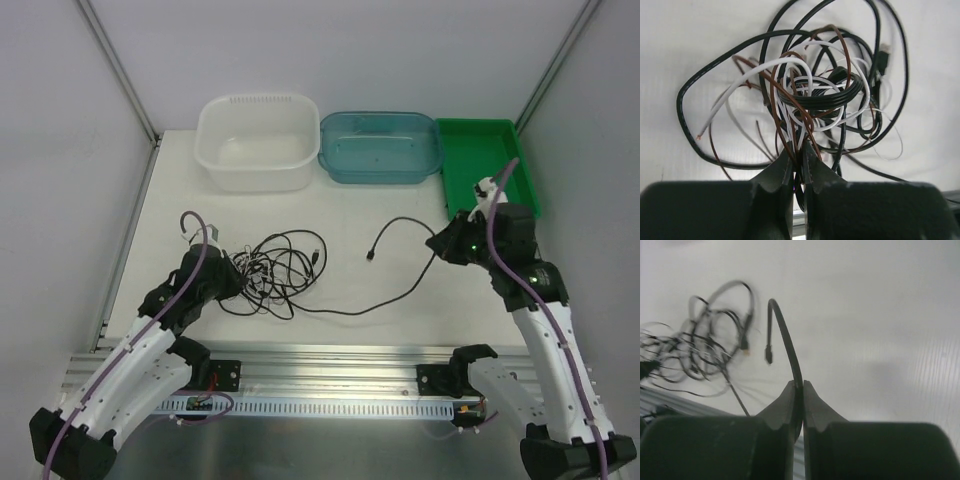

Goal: Untangle the cables

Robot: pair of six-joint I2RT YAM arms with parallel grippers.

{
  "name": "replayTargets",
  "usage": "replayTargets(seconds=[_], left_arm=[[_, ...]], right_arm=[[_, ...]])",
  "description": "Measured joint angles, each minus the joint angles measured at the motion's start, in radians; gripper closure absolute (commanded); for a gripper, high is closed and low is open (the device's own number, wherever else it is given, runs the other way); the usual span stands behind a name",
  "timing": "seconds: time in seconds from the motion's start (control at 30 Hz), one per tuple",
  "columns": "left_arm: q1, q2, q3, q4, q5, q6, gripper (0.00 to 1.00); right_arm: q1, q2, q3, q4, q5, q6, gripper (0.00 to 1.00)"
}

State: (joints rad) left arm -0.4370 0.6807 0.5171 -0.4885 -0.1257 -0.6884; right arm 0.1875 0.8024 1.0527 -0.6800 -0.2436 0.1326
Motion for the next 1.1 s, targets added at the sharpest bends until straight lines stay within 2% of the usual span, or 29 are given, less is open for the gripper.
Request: replayTargets(seconds=[0.03, 0.07, 0.1, 0.17, 0.2, 0.23, 0.3, 0.33, 0.43, 0.57, 0.73, 0.9, 1.1], left_arm=[[0.0, -0.035, 0.004, 0.0, 0.019, 0.013, 0.99], [0.0, -0.064, 0.008, 0.0, 0.026, 0.024, 0.91], [0.0, -0.089, 0.013, 0.0, 0.035, 0.031, 0.87], [0.0, -0.111, 0.017, -0.003, 0.031, 0.037, 0.91], [0.0, -0.113, 0.018, -0.008, 0.026, 0.037, 0.91], [0.0, -0.11, 0.018, -0.014, 0.019, 0.039, 0.92], [0.0, -0.093, 0.018, -0.028, 0.011, 0.039, 0.95], [0.0, -0.078, 0.019, -0.034, 0.012, 0.039, 0.96], [0.0, -0.04, 0.027, -0.036, 0.014, 0.038, 0.99], [0.0, -0.019, 0.05, -0.04, 0.026, 0.038, 1.0], [0.0, -0.027, 0.074, -0.043, 0.032, 0.038, 1.0], [0.0, -0.027, 0.08, -0.049, 0.033, 0.038, 1.0], [0.0, -0.027, 0.086, -0.05, 0.038, 0.038, 1.0]], right_arm=[[0.008, 0.008, -0.075, 0.014, 0.007, 0.002, 0.97], [0.016, 0.025, -0.146, 0.016, 0.02, 0.003, 0.98], [0.021, 0.045, -0.211, 0.019, 0.032, 0.006, 0.98], [0.027, 0.071, -0.305, 0.012, 0.066, 0.006, 0.93], [0.027, 0.079, -0.338, 0.005, 0.086, 0.007, 0.89], [0.027, 0.085, -0.354, -0.007, 0.108, 0.007, 0.76], [0.03, 0.105, -0.356, -0.014, 0.159, 0.005, 0.62], [0.037, 0.118, -0.35, -0.013, 0.184, 0.004, 0.48], [0.105, 0.158, -0.327, -0.014, 0.255, -0.007, 0.4], [0.323, 0.197, -0.254, 0.003, 0.319, -0.013, 0.39], [0.546, 0.253, -0.209, 0.121, 0.296, -0.039, 0.4], [0.769, 0.518, -0.1, 0.2, 0.212, -0.167, 0.41], [0.887, 0.801, -0.006, 0.232, 0.125, -0.33, 0.41]])
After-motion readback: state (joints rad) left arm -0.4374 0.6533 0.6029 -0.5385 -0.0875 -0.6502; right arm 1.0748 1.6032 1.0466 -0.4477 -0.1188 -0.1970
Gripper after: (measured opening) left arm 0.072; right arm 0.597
